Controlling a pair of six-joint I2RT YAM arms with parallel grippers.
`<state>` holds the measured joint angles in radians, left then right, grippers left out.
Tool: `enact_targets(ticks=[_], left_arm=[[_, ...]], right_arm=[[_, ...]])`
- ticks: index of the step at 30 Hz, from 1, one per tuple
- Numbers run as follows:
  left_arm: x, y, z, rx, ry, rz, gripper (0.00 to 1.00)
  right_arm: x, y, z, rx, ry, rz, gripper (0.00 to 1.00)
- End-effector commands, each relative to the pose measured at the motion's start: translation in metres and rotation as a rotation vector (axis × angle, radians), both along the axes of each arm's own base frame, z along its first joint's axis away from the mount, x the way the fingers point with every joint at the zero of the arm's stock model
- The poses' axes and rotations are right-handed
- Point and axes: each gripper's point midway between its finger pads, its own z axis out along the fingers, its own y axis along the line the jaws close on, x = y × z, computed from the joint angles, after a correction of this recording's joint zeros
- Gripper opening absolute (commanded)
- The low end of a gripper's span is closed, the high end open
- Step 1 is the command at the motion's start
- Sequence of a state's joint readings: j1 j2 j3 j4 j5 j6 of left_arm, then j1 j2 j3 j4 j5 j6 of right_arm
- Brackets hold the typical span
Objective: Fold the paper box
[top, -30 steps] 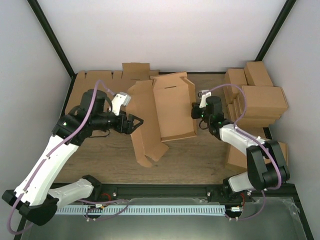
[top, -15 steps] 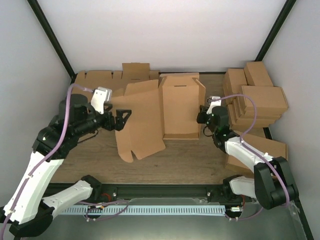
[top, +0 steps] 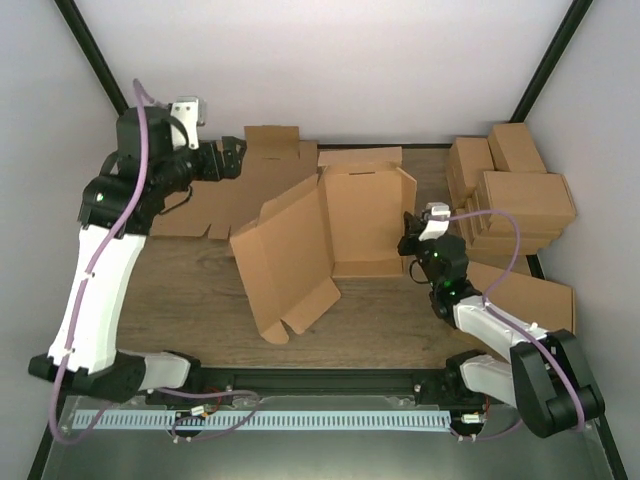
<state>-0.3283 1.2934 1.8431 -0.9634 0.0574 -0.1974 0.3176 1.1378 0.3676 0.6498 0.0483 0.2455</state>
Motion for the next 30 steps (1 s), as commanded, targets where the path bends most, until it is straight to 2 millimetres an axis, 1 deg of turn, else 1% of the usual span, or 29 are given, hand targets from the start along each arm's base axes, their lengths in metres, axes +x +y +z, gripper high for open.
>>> enact_targets(ticks=[1, 3, 4, 7, 9, 11, 13, 16, 19, 22, 26, 28, 30], left_arm=[[0.024, 0.004, 0.002, -0.029, 0.02, -0.03, 1.0], [0.032, -0.002, 0.003, -0.069, 0.02, -0.064, 1.0], [0.036, -0.007, 0.0, -0.094, 0.024, -0.083, 1.0], [0.039, -0.032, -0.02, -0.184, 0.059, -0.211, 1.0], [0.034, -0.056, -0.042, -0.261, 0.096, -0.348, 1.0], [0.027, -0.073, -0.064, -0.342, 0.141, -0.45, 1.0], [0.02, -0.081, -0.088, -0.391, 0.188, -0.494, 0.99], [0.012, -0.088, -0.122, -0.403, 0.245, -0.521, 0.98], [0.005, -0.093, -0.143, -0.413, 0.284, -0.546, 0.97], [0.001, -0.099, -0.154, -0.428, 0.295, -0.578, 0.97], [-0.008, -0.116, -0.16, -0.468, 0.314, -0.657, 0.97], [-0.011, -0.127, -0.16, -0.476, 0.319, -0.696, 0.96], [-0.014, -0.133, -0.155, -0.489, 0.312, -0.724, 0.97]], right_arm=[[-0.011, 0.0, 0.053, 0.039, -0.225, 0.016, 0.01], [-0.016, -0.001, 0.054, 0.048, -0.249, 0.018, 0.01], [-0.017, -0.001, 0.055, 0.053, -0.259, 0.022, 0.01], [-0.021, 0.002, 0.057, 0.063, -0.276, 0.044, 0.02], [-0.021, 0.003, 0.055, 0.07, -0.274, 0.052, 0.02], [-0.021, 0.003, 0.05, 0.075, -0.263, 0.05, 0.02], [-0.023, 0.003, 0.044, 0.082, -0.253, 0.057, 0.02], [-0.025, 0.006, 0.035, 0.094, -0.237, 0.074, 0.02], [-0.027, 0.013, 0.028, 0.104, -0.226, 0.117, 0.02], [-0.027, 0.019, 0.022, 0.102, -0.218, 0.135, 0.02], [-0.026, 0.025, 0.015, 0.09, -0.205, 0.149, 0.02], [-0.026, 0.027, 0.012, 0.08, -0.202, 0.15, 0.03], [-0.026, 0.028, 0.009, 0.075, -0.195, 0.147, 0.03]])
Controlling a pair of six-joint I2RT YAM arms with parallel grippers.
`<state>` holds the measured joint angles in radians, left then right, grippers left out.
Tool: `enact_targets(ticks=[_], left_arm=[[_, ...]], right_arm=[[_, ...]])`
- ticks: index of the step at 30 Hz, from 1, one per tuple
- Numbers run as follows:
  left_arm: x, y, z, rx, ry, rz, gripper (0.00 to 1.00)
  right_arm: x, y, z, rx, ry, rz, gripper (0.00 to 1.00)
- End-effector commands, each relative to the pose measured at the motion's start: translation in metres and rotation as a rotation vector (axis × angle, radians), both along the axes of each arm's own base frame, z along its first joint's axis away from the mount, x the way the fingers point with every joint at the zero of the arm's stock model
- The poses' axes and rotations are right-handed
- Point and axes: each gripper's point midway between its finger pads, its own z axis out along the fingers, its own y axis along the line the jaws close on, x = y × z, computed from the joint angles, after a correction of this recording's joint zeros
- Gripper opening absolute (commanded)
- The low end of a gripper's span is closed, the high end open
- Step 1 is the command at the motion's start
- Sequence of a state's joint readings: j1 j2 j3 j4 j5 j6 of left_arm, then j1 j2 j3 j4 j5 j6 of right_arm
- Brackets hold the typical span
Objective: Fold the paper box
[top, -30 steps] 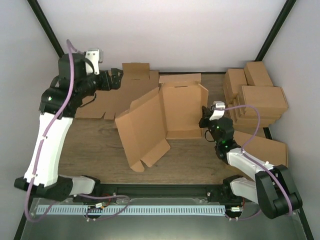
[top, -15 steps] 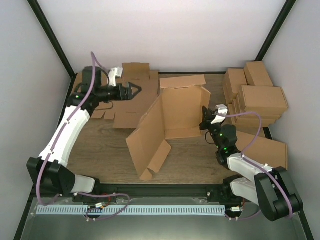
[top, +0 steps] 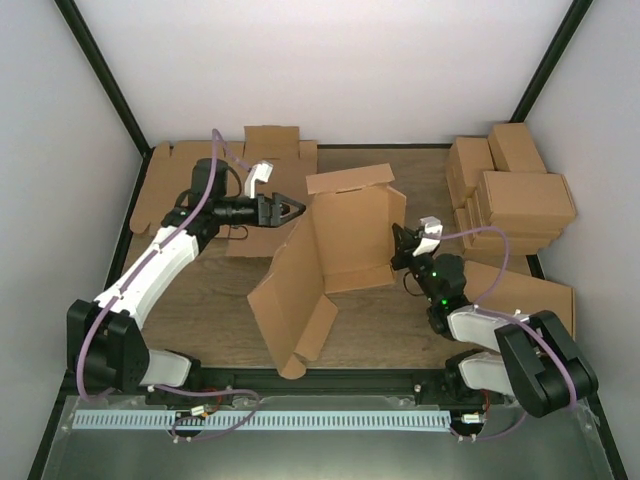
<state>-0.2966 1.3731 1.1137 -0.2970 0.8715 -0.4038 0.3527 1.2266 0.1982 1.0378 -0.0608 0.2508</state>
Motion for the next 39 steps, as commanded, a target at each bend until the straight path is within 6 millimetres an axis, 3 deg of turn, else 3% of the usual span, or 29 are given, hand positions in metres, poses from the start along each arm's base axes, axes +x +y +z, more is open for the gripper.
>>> enact_targets(ticks=[1, 5, 8, 12, 15, 21, 30, 39], left_arm=[[-0.01, -0.021, 0.027, -0.093, -0.083, -0.103, 0.97], [-0.019, -0.028, 0.034, -0.11, -0.12, -0.127, 0.99], [-0.018, -0.033, 0.021, -0.084, -0.091, -0.13, 0.98], [-0.012, -0.034, 0.003, -0.056, -0.047, -0.114, 0.85], [-0.008, -0.035, 0.0, -0.062, -0.041, -0.103, 0.74], [-0.004, -0.035, -0.001, -0.062, -0.05, -0.088, 0.65], [-0.005, -0.048, -0.003, 0.002, -0.079, -0.143, 0.62], [-0.015, -0.057, 0.001, 0.028, -0.163, -0.215, 0.46]], right_arm=[[0.0, 0.005, 0.018, 0.025, -0.069, 0.001, 0.03], [0.001, 0.005, 0.013, 0.019, -0.059, 0.0, 0.04], [0.001, 0.008, 0.012, 0.015, -0.06, 0.008, 0.05], [-0.002, 0.01, 0.012, 0.006, -0.066, 0.017, 0.06], [-0.005, 0.01, 0.012, 0.001, -0.076, 0.016, 0.07], [-0.006, 0.009, 0.013, -0.005, -0.08, 0.017, 0.09], [-0.006, 0.012, 0.015, -0.016, -0.084, 0.027, 0.14], [-0.005, 0.012, 0.013, -0.014, -0.07, 0.025, 0.15]])
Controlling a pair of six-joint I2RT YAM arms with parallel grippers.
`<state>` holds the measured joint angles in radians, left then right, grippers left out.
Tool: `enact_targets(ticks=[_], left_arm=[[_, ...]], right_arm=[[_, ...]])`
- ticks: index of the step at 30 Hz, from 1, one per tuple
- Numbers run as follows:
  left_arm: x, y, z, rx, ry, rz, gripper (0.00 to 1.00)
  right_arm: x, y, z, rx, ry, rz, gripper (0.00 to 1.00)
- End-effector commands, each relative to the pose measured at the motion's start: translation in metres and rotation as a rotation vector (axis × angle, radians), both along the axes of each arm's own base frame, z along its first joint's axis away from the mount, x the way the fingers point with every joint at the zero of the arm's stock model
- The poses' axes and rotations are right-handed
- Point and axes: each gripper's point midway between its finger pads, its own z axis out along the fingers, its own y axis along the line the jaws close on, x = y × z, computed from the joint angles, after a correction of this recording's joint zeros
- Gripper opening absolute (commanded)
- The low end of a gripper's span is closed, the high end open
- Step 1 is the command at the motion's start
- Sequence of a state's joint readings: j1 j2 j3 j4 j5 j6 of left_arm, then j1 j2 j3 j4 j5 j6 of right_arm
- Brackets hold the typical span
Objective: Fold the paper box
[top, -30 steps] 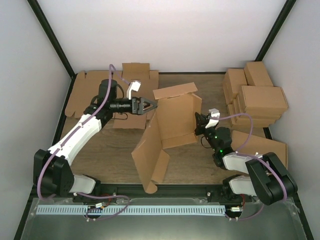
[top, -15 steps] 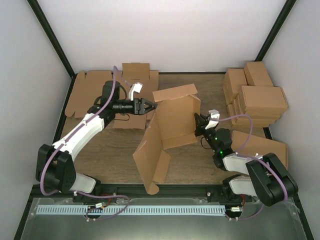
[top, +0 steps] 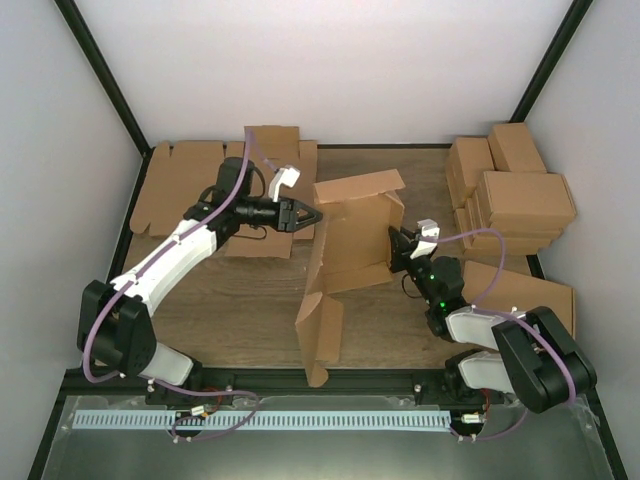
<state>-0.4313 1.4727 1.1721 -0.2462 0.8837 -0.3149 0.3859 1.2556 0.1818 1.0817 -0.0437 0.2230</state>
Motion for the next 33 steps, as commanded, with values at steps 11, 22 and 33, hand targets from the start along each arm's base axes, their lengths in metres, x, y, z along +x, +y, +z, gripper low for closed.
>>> enact_targets(ticks=[11, 22, 33], left_arm=[[0.007, -0.005, -0.002, 0.083, -0.123, -0.013, 0.16], [0.003, -0.008, -0.006, 0.124, -0.145, -0.01, 0.15], [-0.006, -0.016, -0.014, 0.148, -0.147, -0.042, 0.17]], right_arm=[[0.0, 0.008, 0.018, 0.008, -0.054, 0.029, 0.16], [-0.001, 0.002, 0.028, -0.018, -0.075, 0.001, 0.27], [-0.005, -0.006, 0.033, -0.024, -0.075, -0.034, 0.4]])
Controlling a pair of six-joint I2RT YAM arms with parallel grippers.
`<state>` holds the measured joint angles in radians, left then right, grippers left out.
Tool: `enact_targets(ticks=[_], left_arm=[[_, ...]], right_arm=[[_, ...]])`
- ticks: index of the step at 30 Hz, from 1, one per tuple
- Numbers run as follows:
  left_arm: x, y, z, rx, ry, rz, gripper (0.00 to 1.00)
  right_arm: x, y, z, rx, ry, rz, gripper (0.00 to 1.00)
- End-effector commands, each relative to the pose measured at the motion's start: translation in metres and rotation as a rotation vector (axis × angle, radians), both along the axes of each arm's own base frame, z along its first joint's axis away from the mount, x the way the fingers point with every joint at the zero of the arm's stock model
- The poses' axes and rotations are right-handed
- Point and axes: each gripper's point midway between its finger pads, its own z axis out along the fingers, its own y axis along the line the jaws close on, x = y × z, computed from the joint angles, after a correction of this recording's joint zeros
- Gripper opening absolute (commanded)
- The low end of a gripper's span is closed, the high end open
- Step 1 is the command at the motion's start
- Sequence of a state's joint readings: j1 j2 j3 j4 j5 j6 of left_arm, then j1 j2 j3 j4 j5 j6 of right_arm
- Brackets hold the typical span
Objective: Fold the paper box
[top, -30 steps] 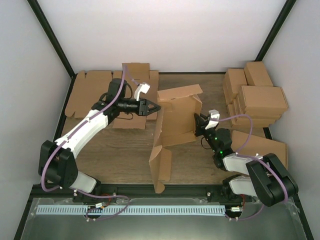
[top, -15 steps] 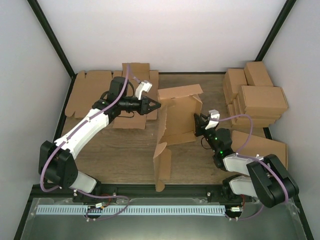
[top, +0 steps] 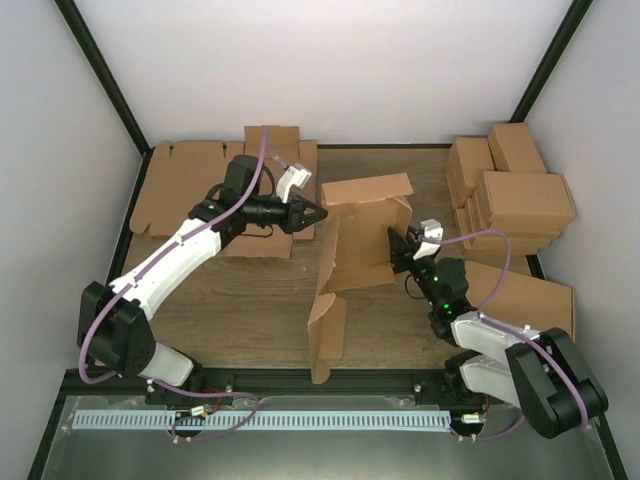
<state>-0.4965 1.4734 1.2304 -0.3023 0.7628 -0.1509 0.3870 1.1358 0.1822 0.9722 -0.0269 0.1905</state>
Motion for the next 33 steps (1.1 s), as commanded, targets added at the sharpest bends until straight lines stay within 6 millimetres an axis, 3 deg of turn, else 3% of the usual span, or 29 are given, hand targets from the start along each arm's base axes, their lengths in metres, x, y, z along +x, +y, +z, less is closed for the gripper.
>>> enact_targets(ticks=[1, 4, 5, 11, 24, 29, 33], left_arm=[[-0.006, -0.002, -0.021, 0.066, 0.033, -0.013, 0.17], [-0.01, -0.004, -0.02, 0.072, 0.026, -0.017, 0.17], [-0.013, -0.005, -0.018, 0.076, 0.018, -0.023, 0.17], [-0.017, -0.006, -0.018, 0.09, 0.004, -0.017, 0.18], [-0.023, -0.008, -0.018, 0.106, -0.014, -0.025, 0.18], [-0.024, -0.008, -0.02, 0.113, -0.014, -0.028, 0.18], [-0.024, -0.007, -0.022, 0.122, -0.019, -0.027, 0.18]], right_arm=[[0.0, -0.002, 0.02, 0.001, -0.047, -0.022, 0.41], [-0.005, -0.007, 0.027, 0.011, -0.049, -0.034, 0.45], [-0.011, -0.011, 0.032, 0.022, -0.044, -0.044, 0.54], [-0.026, -0.024, 0.036, 0.073, -0.018, -0.076, 0.74], [-0.038, -0.035, 0.059, 0.083, 0.069, -0.115, 0.79], [-0.039, -0.04, 0.083, 0.084, 0.08, -0.14, 0.79], [-0.036, -0.037, 0.114, 0.053, 0.068, -0.129, 0.8]])
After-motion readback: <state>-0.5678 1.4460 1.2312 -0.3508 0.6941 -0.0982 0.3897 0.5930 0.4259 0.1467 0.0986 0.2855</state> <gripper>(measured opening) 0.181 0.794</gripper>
